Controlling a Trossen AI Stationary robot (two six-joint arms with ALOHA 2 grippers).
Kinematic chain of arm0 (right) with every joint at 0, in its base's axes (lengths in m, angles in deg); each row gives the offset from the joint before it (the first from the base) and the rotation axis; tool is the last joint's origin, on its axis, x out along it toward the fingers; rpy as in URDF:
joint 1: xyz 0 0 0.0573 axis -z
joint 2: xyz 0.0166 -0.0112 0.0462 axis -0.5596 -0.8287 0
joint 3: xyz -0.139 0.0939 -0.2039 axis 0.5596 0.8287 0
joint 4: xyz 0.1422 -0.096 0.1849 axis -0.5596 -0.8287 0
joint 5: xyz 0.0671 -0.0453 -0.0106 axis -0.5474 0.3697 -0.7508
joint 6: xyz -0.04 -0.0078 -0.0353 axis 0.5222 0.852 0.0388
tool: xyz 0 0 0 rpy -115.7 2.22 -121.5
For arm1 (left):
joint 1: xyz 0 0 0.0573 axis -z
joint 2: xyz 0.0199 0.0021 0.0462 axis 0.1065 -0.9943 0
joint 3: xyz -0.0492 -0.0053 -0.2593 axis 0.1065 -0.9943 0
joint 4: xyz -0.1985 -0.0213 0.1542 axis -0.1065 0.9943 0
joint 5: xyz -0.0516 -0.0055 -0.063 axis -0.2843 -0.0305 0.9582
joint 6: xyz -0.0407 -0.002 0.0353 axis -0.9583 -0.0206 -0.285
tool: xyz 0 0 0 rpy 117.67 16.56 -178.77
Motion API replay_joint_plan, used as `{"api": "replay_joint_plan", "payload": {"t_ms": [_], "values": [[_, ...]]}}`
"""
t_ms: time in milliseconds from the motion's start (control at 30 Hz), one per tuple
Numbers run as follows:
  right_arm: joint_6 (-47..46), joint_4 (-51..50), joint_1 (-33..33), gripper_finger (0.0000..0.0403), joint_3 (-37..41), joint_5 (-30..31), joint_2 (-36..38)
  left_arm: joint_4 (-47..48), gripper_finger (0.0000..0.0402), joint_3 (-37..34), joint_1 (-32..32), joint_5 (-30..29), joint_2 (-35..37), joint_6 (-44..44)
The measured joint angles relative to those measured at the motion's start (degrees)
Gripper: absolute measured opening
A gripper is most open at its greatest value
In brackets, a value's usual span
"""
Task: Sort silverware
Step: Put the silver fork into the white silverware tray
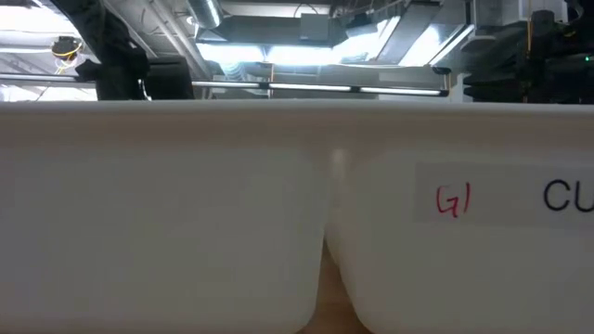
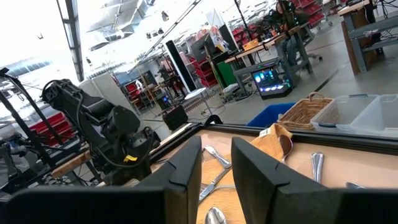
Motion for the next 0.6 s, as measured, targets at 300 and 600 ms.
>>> {"api": "replay_joint_plan", "payload": {"t_ms": [300, 600], "values": [[0.0, -0.5, 0.0, 0.0089, 0.0, 0.0, 0.0, -1.58, 0.008, 0.0, 0.0, -0.04, -0.37, 0.13], [-0.01, -1.35, 0.01, 0.0089, 0.0, 0.0, 0.0, -1.57, 0.0082, 0.0, 0.0, -0.04, -0.37, -1.01]]}}
